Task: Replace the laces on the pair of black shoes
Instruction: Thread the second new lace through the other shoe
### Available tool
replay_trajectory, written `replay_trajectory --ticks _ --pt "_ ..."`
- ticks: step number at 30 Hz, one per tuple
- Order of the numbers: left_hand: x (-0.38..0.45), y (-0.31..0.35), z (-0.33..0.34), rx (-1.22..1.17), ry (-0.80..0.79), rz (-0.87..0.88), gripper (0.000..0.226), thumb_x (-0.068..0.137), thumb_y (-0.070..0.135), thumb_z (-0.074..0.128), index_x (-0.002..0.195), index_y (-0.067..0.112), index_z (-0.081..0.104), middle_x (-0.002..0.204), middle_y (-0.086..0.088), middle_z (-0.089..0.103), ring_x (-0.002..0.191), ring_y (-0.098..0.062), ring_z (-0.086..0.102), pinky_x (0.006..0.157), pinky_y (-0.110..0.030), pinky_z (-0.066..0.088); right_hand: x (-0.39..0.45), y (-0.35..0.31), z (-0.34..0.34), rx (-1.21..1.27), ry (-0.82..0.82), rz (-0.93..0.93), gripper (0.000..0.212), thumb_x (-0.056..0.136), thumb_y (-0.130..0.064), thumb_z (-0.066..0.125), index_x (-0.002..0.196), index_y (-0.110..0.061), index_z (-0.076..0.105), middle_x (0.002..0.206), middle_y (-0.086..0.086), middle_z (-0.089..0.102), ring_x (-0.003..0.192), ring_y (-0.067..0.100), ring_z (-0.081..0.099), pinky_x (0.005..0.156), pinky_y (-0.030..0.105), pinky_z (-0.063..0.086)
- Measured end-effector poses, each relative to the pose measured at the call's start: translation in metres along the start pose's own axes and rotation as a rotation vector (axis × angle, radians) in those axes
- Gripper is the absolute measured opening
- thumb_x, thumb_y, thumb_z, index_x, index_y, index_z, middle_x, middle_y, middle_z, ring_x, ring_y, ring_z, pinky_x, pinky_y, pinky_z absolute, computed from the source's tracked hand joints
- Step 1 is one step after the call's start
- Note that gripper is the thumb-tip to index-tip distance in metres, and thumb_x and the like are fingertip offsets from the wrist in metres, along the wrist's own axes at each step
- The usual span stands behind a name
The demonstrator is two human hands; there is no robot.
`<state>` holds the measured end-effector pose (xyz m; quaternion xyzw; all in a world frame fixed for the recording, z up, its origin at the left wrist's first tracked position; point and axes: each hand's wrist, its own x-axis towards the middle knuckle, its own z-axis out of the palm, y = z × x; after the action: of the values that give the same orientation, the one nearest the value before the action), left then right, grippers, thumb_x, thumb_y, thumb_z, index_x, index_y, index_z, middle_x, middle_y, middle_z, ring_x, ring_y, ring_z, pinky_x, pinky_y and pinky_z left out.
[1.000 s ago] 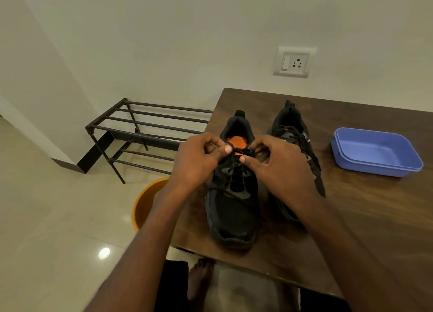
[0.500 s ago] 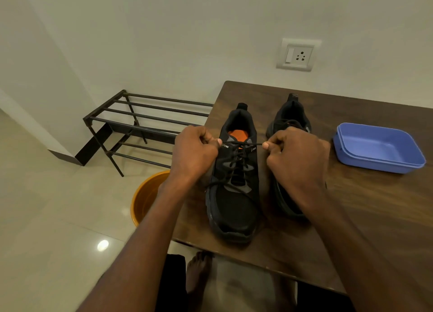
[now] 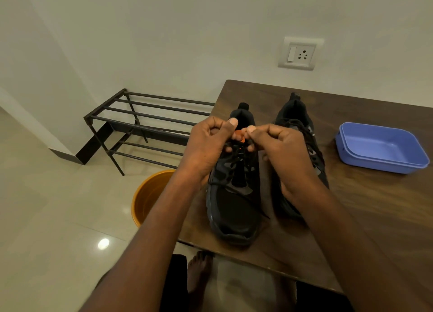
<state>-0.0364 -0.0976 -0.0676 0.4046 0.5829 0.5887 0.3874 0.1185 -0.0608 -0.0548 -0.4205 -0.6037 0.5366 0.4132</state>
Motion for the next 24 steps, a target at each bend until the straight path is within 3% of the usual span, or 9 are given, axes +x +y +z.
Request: replay_trajectory --ticks 3,8,13,17,21,24 --pt "-0.001 -0.002 0.001 0.036 -0.027 0.032 0.025 0.104 0.029 0.059 0.107 0.007 0.071 0.091 0.0 0.076 0.088 -0.008 0.071 0.074 -0.024 0.054 0.009 0.008 0.004 0.2 -0.02 0.147 0.022 0.102 -0.03 0.063 0.104 -0.013 0.076 0.092 0.002 0.078 0.074 0.012 0.065 0.061 0.025 0.046" --pt "-0.001 -0.004 -0.008 0.169 -0.131 0.13 0.026 0.107 0.01 0.051 0.119 0.015 0.074 0.103 -0.004 0.076 0.092 -0.007 0.067 0.076 -0.023 0.054 0.019 0.014 0.007 0.187 0.003 0.11 0.016 0.104 -0.023 0.061 0.103 -0.014 0.074 0.082 0.004 0.072 0.058 0.007 0.055 0.049 0.022 0.042" --pt "0.001 -0.003 -0.01 0.183 -0.194 0.184 0.017 0.103 0.005 0.057 0.119 0.005 0.06 0.079 -0.008 0.069 0.074 -0.013 0.061 0.075 -0.024 0.054 0.022 0.019 0.005 0.057 -0.02 0.068 0.017 0.104 -0.022 0.061 0.109 -0.015 0.076 0.081 0.005 0.072 0.056 0.005 0.051 0.053 0.021 0.042" --pt "0.004 -0.007 -0.012 0.123 -0.204 0.113 0.037 0.099 0.012 0.066 0.128 0.004 0.045 0.072 -0.002 0.068 0.074 -0.015 0.067 0.089 -0.036 0.056 0.021 0.017 0.0 -0.061 -0.103 -0.021 0.024 0.105 -0.006 0.053 0.11 -0.016 0.074 0.084 -0.002 0.075 0.059 -0.002 0.056 0.057 0.016 0.045" --pt "0.005 -0.009 -0.008 0.099 -0.228 0.067 0.046 0.095 0.016 0.072 0.135 0.008 0.05 0.082 -0.011 0.073 0.073 -0.016 0.069 0.088 -0.032 0.057 0.019 0.014 -0.001 -0.13 -0.169 -0.144 0.017 0.105 0.004 0.047 0.114 -0.006 0.059 0.069 -0.002 0.066 0.055 0.0 0.059 0.055 0.013 0.044" --pt "0.006 -0.011 -0.007 0.078 -0.228 0.081 0.03 0.097 0.013 0.069 0.125 0.002 0.063 0.081 -0.01 0.075 0.071 -0.015 0.068 0.078 -0.023 0.055 0.022 0.017 0.0 -0.092 -0.215 -0.122 0.018 0.106 0.0 0.048 0.122 -0.005 0.044 0.074 0.012 0.064 0.061 0.007 0.066 0.056 0.014 0.047"
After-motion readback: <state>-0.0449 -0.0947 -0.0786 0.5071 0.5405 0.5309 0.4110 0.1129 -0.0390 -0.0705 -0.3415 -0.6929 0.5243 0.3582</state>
